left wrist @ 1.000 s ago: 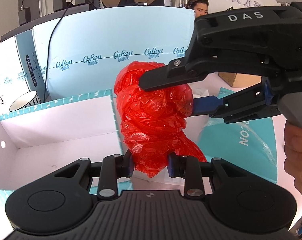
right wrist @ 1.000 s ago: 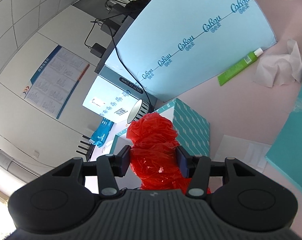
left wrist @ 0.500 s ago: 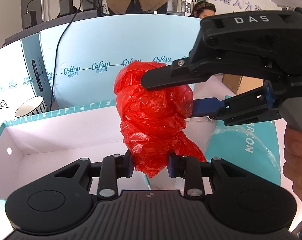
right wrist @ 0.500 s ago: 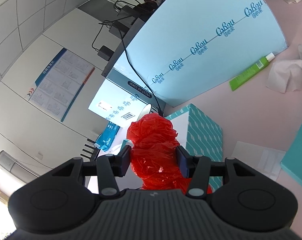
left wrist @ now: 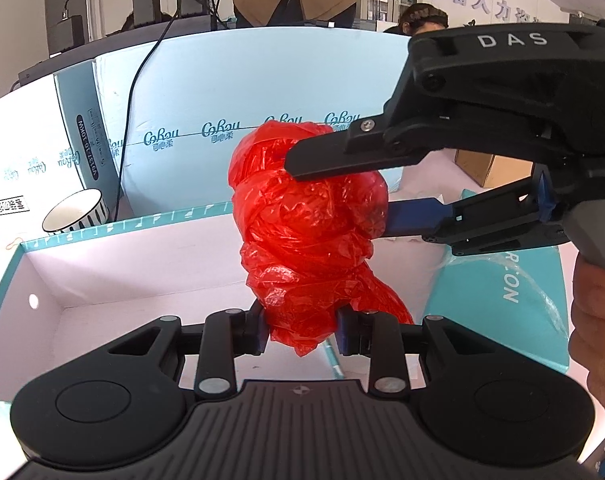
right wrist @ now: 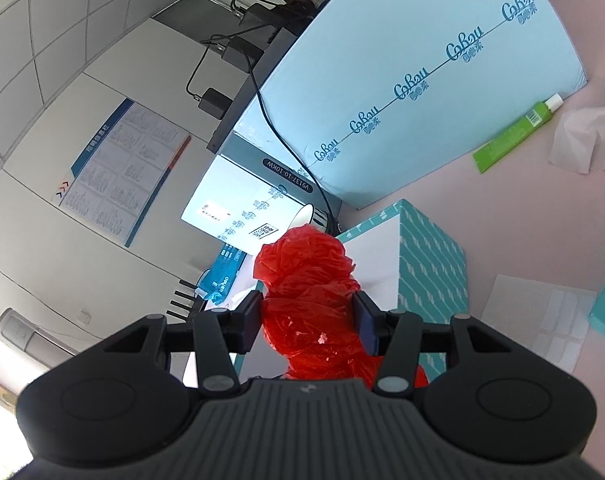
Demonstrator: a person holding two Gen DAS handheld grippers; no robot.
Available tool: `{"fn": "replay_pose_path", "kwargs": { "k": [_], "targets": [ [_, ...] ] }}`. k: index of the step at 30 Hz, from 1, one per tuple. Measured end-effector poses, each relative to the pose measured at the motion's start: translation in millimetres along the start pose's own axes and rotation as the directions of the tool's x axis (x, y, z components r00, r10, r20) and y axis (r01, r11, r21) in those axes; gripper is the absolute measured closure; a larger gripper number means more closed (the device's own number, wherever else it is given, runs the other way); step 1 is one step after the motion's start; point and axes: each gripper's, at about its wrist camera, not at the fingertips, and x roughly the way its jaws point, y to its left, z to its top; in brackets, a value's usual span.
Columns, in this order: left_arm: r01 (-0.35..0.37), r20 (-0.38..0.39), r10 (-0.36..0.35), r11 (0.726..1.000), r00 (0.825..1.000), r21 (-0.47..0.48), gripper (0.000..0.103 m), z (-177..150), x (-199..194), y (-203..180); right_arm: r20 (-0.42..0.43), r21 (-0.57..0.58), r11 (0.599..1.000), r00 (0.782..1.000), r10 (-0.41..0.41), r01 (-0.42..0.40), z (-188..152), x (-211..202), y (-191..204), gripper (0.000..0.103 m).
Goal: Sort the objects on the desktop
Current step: 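Carry the red bag with both tools over the open teal box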
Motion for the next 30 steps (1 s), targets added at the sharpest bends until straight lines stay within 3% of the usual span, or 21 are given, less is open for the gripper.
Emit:
{"fn": "replay_pose_path", "kwargs": {
  "k": [30],
  "targets": [
    [0.036, -0.051, -0.033, 0.997, 0.998, 0.069, 0.076, 14.2, 11.5, 56.3, 0.068, 0.100, 0.995, 0.998, -0.015, 0.008, -10.8, 39.5, 19.2, 0.050]
  ]
}}
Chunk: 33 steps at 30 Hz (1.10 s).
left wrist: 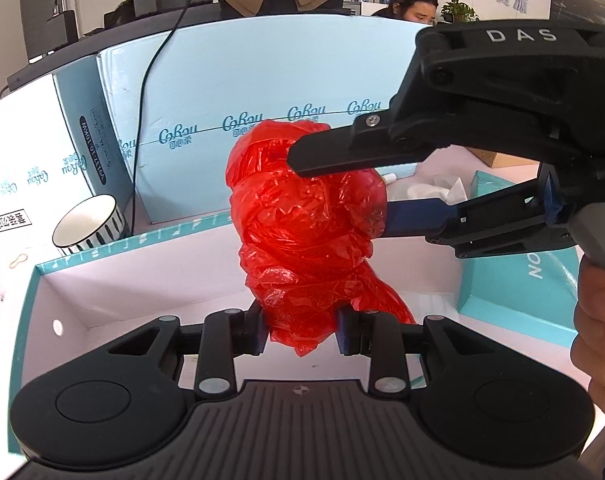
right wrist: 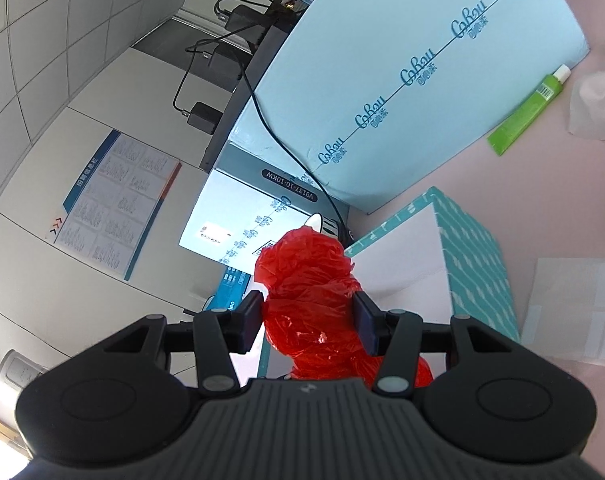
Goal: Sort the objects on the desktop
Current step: 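Carry the red bag with both tools over the open teal box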
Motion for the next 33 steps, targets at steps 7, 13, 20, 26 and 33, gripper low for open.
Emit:
{"fn": "replay_pose_path", "kwargs": {
  "k": [7, 13, 20, 26, 33],
  "targets": [
    [-0.010, -0.013, 0.011, 1.000, 1.000, 0.009, 0.075, -2.4, 4.0, 14.1, -0.007, 0.015, 1.000, 1.000, 0.003, -0.003, -4.6, 14.4, 0.9, 0.050],
    [-0.017, -0.027, 0.018, 1.000, 0.999, 0.016, 0.075, -4.1, 6.9, 25.1, -0.012, 0.036, 0.999, 1.000, 0.008, -0.008, -8.4, 24.0, -0.7, 0.050],
    [-0.028, -0.038, 0.029, 0.999, 0.999, 0.025, 0.075, -6.5, 9.1, 38.1, -0.014, 0.058, 0.998, 1.000, 0.022, -0.021, -12.5, 36.2, 0.3, 0.050],
    [-0.037, -0.046, 0.038, 0.999, 0.998, 0.021, 0.075, -8.5, 11.0, 47.7, -0.024, 0.066, 0.997, 0.999, 0.031, -0.030, -14.3, 46.6, 1.8, 0.050],
    [-0.037, -0.059, 0.038, 0.999, 0.998, 0.009, 0.075, -10.3, 13.9, 54.5, -0.038, 0.066, 0.997, 0.999, 0.030, -0.027, -15.9, 54.1, 2.6, 0.050]
  ]
}}
